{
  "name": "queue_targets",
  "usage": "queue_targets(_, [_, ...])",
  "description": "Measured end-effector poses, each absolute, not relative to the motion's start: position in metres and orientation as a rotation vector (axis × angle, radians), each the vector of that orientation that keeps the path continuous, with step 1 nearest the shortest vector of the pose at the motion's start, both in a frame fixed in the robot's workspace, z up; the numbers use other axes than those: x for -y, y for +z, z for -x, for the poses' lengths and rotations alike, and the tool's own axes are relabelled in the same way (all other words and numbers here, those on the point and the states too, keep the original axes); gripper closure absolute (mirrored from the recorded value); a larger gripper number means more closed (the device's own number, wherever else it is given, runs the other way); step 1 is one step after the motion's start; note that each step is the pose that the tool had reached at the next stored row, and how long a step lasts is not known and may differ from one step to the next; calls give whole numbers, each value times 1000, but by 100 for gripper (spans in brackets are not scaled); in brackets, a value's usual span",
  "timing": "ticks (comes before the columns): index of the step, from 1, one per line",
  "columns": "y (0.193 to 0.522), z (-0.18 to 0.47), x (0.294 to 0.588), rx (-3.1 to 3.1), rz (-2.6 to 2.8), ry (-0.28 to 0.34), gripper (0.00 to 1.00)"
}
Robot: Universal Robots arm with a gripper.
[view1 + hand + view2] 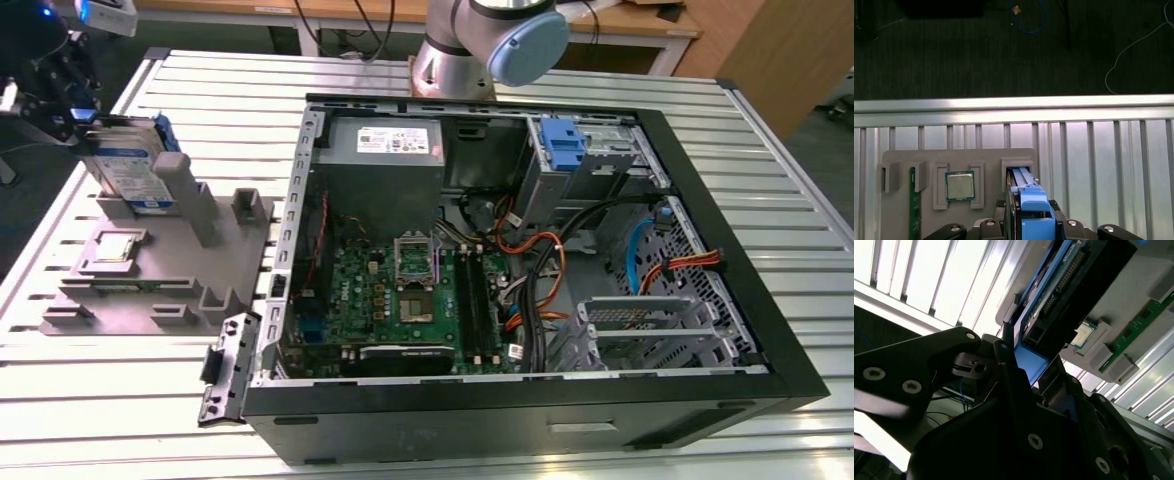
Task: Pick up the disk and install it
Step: 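Pick up the disk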
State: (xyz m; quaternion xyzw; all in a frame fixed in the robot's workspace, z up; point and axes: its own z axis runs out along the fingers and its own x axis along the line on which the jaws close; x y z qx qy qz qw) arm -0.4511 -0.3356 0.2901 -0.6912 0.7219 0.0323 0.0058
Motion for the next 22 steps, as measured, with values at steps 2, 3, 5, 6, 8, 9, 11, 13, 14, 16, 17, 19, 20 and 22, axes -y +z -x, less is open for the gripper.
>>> queue_targets(2, [290, 451, 336, -2259, 2163, 95, 55])
queue_targets(3, [290, 451, 336, -2258, 2162, 93, 55])
queue_targets(5, [290, 451, 335, -2257, 2162, 91, 55])
queue_targets(6, [290, 451, 335, -2257, 2161, 90, 55])
queue_targets(8, [290, 450, 335, -2257, 2161, 90, 55])
queue_targets(9, [290, 450, 335, -2257, 2161, 90, 55])
queue_targets(11, [290, 450, 335, -2257, 2161, 90, 55])
queue_targets(13, [290, 450, 335, -2257, 2161, 90, 55])
queue_targets(14, [290, 450, 335, -2257, 2161, 90, 55])
queue_targets(16, [290, 450, 335, -2257, 2161, 91, 56])
queue_targets(17, [290, 450, 336, -2257, 2161, 91, 56])
queue_targets(19, [290, 450, 336, -2257, 2161, 91, 63])
queue_targets(20, [290, 450, 336, -2257, 2161, 90, 63])
queue_targets(22, [290, 450, 335, -2257, 2161, 90, 63])
